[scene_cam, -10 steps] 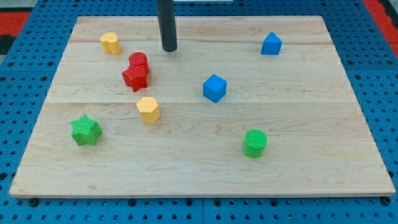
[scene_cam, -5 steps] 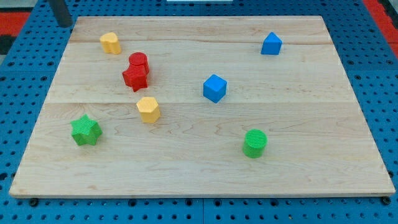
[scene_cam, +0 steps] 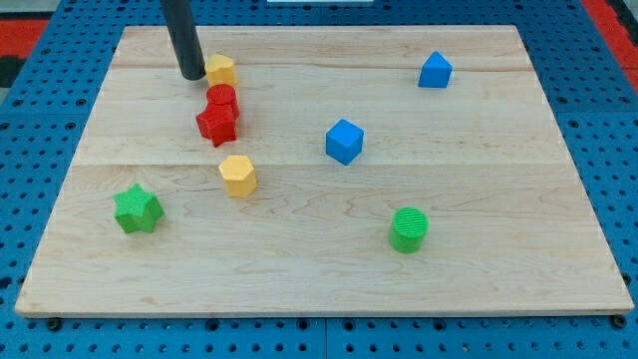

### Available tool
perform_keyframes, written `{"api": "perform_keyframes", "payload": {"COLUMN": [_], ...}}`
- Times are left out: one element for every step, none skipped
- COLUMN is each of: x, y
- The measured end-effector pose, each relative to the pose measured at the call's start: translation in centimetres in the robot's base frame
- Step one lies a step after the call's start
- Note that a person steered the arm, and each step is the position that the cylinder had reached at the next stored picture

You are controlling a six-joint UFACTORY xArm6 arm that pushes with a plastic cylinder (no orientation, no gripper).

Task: Place the yellow heart above the red circle

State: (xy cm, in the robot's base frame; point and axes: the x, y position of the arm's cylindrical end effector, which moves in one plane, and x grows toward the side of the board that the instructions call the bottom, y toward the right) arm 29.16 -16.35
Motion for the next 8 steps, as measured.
{"api": "perform_keyframes", "payload": {"x": [-2.8, -4.9, -3.7, -1.1, 0.0, -2.7, -5.0, -4.8], "y": [-2.3, -1.1, 1.9, 2.4, 3.0, 2.4, -2.5, -10.4]}}
